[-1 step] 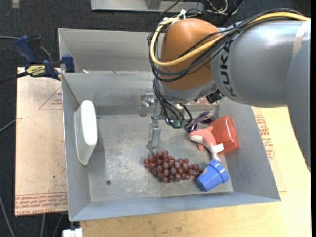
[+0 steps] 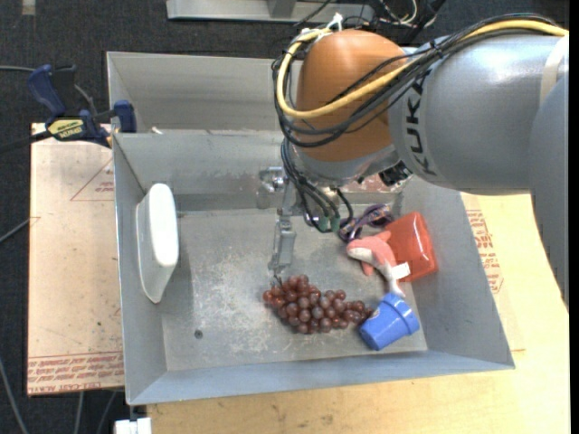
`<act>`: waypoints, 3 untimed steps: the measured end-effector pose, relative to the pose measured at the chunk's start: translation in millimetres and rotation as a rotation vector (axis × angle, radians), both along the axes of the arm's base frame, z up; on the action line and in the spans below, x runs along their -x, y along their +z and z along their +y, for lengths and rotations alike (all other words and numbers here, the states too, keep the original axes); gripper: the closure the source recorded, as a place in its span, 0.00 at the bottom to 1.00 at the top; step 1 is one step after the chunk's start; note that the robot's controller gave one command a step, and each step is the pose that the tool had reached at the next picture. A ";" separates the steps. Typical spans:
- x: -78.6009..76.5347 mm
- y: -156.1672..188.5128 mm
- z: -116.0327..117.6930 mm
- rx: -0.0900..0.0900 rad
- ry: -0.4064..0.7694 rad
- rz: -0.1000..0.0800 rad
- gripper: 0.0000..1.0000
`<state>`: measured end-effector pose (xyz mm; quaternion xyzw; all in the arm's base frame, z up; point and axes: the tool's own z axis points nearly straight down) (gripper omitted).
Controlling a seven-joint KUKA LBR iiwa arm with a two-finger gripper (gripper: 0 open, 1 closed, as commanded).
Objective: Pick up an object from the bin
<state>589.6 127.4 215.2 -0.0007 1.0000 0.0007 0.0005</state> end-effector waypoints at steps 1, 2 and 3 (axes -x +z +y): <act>19.1 -12.6 -27.4 -0.001 0.065 0.002 0.00; 54.3 -58.4 -57.4 -0.001 0.017 -0.003 0.00; 69.8 -87.1 -66.1 0.001 0.004 0.007 0.00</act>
Offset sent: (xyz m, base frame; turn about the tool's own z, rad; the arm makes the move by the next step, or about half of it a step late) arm -0.0707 -0.0700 -0.0785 0.0158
